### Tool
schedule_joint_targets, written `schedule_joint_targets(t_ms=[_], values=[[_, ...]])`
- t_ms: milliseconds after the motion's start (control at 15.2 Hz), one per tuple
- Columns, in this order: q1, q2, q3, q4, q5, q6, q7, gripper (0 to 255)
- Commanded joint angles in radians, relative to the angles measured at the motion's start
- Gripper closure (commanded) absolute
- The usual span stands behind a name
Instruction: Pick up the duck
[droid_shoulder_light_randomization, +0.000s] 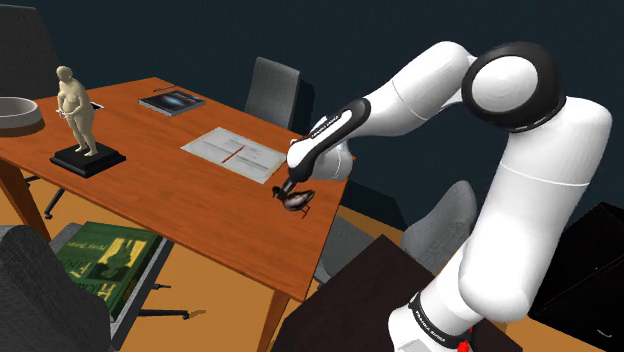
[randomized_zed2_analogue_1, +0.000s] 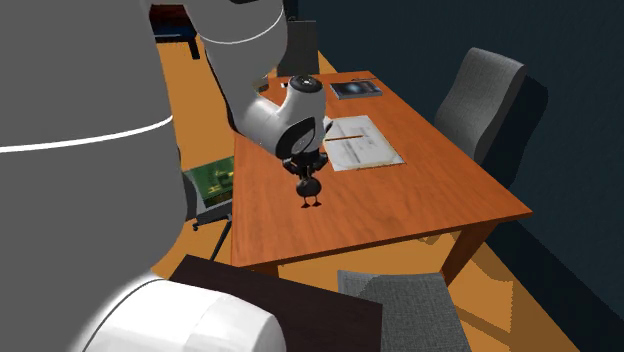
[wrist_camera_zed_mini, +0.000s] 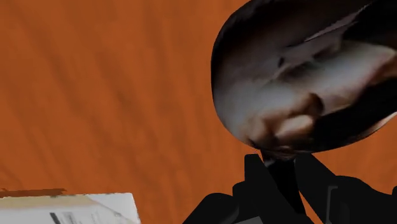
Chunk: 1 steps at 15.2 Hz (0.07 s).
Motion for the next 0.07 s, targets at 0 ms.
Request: schedule_joint_targets(t_ms=[0], values=[[0.003, -0.008, -0.005, -0.002, -0.006, -0.006, 0.005, 255]])
